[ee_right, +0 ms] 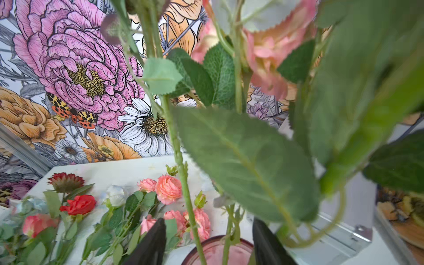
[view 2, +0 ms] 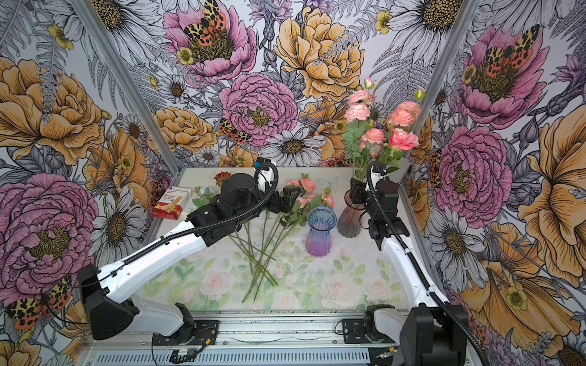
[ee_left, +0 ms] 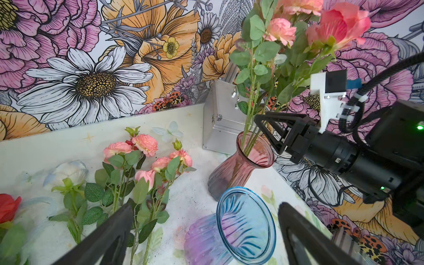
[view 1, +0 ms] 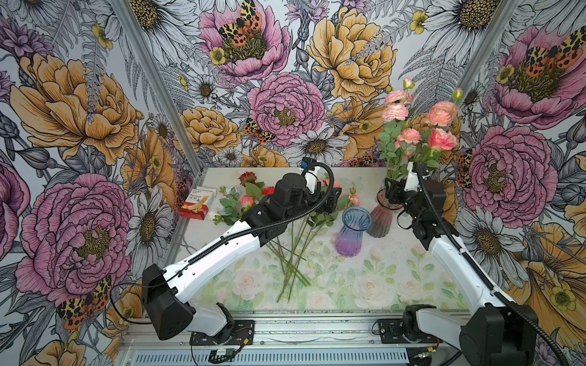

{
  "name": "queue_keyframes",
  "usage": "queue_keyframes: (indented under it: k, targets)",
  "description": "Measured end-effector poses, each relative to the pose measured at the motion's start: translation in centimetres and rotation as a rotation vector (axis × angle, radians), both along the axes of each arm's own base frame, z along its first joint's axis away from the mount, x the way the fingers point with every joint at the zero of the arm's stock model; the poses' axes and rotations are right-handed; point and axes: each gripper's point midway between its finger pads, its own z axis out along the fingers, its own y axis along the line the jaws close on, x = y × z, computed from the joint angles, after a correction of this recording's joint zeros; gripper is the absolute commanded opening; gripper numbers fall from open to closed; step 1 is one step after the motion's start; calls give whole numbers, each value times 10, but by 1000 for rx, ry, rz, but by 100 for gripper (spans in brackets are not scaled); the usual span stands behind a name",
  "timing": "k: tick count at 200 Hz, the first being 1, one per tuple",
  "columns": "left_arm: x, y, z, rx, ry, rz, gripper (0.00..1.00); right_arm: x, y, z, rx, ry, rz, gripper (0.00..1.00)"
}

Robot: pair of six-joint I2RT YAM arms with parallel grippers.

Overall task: Place the pink flowers into the vase
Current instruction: Place the flower in the vase.

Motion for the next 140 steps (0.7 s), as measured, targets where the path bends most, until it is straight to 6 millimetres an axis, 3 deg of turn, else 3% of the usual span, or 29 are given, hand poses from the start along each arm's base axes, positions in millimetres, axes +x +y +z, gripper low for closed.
queue_keyframes:
  k: [50,88,140]
  targets:
    - [0,11,-5,18,19,13,98,-17,-1,16,5,-24,-21,99]
    - [4,29,-25,71,66,51,98,-31,16,36,14,-72,27,99]
    - [20,76,-64,180,198,160,98,-40,60,55,3,-106,178,99]
